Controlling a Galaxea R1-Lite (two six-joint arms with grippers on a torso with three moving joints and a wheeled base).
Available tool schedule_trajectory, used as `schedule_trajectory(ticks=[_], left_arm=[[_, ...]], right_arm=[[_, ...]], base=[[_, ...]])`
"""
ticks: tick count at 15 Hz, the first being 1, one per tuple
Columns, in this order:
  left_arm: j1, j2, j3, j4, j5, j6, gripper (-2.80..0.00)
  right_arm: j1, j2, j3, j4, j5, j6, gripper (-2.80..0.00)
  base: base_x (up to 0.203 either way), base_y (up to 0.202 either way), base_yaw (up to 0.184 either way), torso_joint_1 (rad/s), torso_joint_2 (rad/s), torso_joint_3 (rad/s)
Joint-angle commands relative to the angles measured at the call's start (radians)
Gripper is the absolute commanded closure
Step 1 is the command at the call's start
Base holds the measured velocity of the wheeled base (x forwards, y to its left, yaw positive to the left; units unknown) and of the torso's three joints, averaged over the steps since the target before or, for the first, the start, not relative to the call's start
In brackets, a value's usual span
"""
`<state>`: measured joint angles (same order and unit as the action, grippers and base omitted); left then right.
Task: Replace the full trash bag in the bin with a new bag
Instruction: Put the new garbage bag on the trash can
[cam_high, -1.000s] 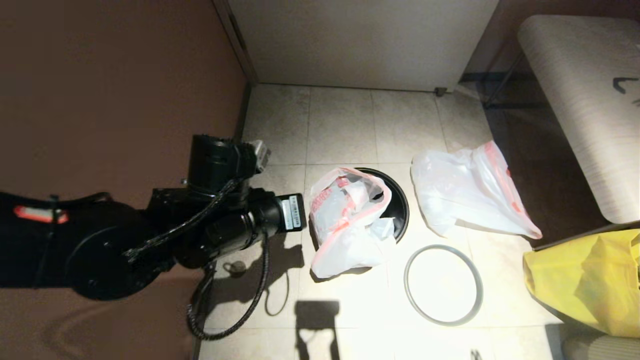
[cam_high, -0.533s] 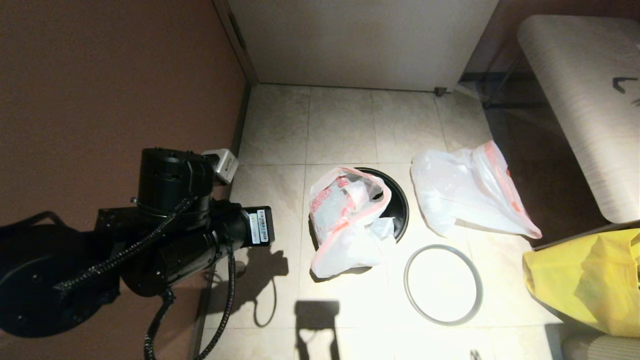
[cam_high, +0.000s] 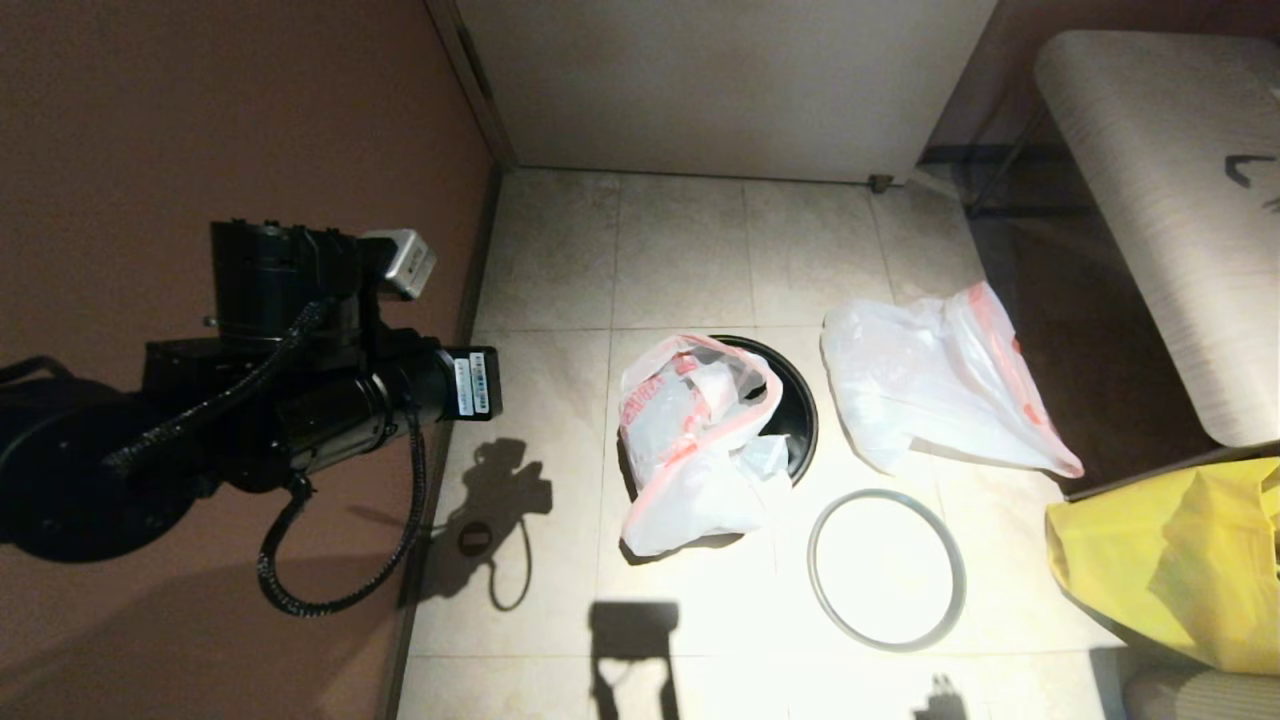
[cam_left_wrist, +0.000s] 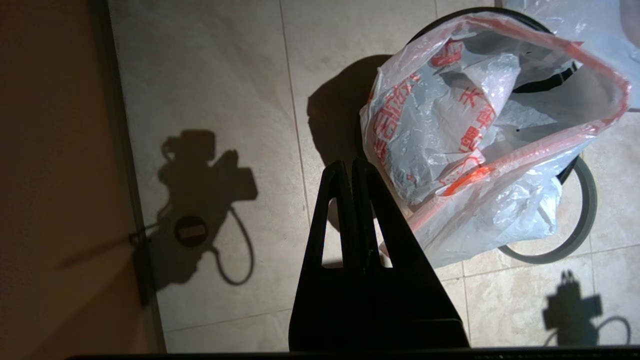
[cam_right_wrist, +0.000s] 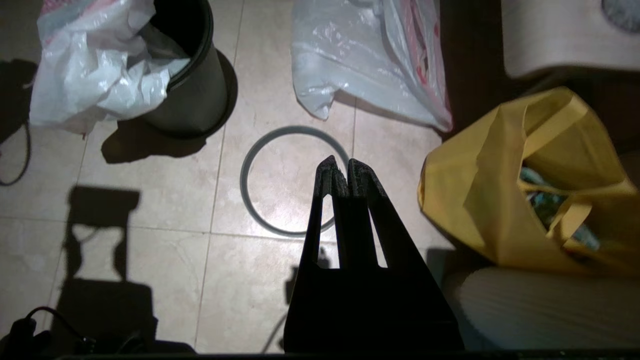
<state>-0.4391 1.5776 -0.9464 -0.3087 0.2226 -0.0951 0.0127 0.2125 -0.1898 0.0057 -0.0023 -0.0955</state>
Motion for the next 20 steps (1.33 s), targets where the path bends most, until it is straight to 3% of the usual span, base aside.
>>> schedule_trajectory(ticks=[1,5,9,14,18,19,20], left_arm=[[0.003,0.061,-0.015,-0.006,-0.007,-0.002,0.00],[-0.003,0.086,-0.053,-0.011,-0.020,-0.007,0.00],[-0.017,0.093,-0.067,-0.013,-0.045,-0.031,0.00],[-0.009,0.050,-0.055,-0.024,-0.043,-0.025,0.00],[0.003,0.074,-0.067,-0.026,-0.040,-0.025,0.00],[0.014,0.083,-0.072,-0.026,-0.040,-0.023,0.00],[0.016,0.087,-0.072,-0.026,-0.038,-0.023,0.00]], right_arm=[[0.003,0.315,-0.217,-0.003,-0.001,-0.036,0.00],[0.032,0.775,-0.566,-0.003,-0.046,-0.102,0.00],[0.193,1.233,-0.845,0.002,-0.215,-0.108,0.00],[0.348,1.697,-1.285,0.043,-0.306,-0.006,0.00],[0.458,1.954,-1.742,0.246,-0.334,0.138,0.00],[0.495,2.007,-1.798,0.287,-0.345,0.171,0.00],[0.540,2.053,-1.808,0.315,-0.368,0.199,-0.19]], base=[[0.000,0.000,0.000,0.000,0.00,0.000],[0.000,0.000,0.000,0.000,0.00,0.000],[0.000,0.000,0.000,0.000,0.00,0.000],[0.000,0.000,0.000,0.000,0.00,0.000],[0.000,0.000,0.000,0.000,0.00,0.000],[0.000,0.000,0.000,0.000,0.00,0.000],[0.000,0.000,0.000,0.000,0.00,0.000]])
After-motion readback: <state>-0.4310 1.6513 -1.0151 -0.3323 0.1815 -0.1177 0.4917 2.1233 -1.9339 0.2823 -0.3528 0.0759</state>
